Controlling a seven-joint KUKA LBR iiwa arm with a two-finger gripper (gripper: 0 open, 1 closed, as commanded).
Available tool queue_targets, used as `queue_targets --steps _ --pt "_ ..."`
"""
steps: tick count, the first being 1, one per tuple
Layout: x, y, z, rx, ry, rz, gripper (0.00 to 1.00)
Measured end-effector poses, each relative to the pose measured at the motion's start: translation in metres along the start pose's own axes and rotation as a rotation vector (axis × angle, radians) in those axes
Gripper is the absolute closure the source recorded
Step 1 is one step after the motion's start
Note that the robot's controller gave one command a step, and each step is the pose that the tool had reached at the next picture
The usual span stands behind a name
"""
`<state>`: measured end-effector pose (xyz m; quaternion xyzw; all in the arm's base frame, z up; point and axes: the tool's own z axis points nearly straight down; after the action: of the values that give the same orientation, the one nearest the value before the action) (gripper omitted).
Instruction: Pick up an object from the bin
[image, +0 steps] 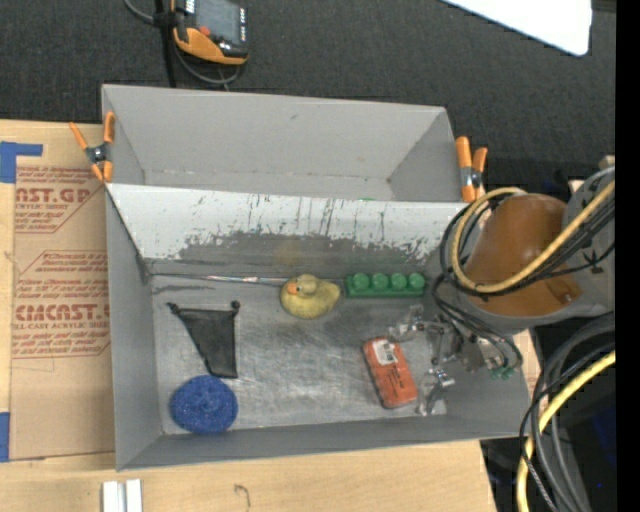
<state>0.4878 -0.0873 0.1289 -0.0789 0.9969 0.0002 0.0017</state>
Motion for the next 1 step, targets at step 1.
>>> queue_targets --steps 1 --pt "0.0002 0.0015 0.0134 -0.005 0.014 -0.096 0.00"
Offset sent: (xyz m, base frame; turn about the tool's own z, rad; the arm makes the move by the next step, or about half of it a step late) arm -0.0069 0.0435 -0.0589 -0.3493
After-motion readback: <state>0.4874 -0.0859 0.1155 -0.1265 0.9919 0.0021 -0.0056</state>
